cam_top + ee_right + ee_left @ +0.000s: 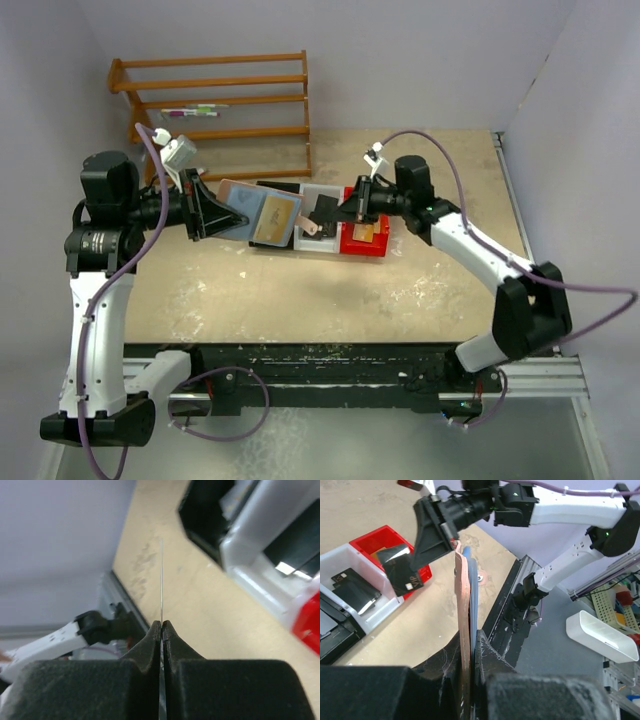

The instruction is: Take the credit cards out of the card holder

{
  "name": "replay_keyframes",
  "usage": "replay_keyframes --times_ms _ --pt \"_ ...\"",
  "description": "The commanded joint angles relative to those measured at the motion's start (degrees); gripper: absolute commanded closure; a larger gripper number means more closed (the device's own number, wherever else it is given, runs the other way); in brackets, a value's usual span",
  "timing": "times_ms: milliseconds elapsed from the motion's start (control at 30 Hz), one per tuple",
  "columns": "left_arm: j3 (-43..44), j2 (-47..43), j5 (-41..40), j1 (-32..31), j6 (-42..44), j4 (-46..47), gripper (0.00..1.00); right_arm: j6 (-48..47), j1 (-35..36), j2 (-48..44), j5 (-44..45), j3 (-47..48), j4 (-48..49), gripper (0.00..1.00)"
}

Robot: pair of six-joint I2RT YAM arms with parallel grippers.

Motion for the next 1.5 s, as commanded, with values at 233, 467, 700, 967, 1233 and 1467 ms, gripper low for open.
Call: replay_keyframes --times_ms 233,467,700,967,1233,1467 --pt "3.0 -2.0 1.2 -0.3 5.7 -3.2 0.96 -8.9 2.5 19.0 13.7 15.4 -7.5 1.0" --pt "3.4 -2.8 2.7 -0.3 2.9 -1.7 0.96 -9.4 3.5 27.2 21.9 20.4 -10.4 1.0" --pt "3.6 -3.4 4.7 -0.3 -0.3 0.8 0.97 -10.4 4.5 31.0 27.3 22.8 -11.3 1.0" --pt "3.9 -3.9 6.2 -0.2 -2.6 2.2 0.97 -12.0 7.2 30.8 32.5 25.4 -15.2 0.76" --pt "4.0 -4.4 7.0 -0.3 -4.7 4.3 0.98 -12.2 9.6 24.3 41.8 26.6 -19.8 0.65" --pt "2.7 -4.9 6.6 -0.3 -12.2 10.8 0.98 -11.3 10.8 8.0 36.0 20.2 -15.8 0.41"
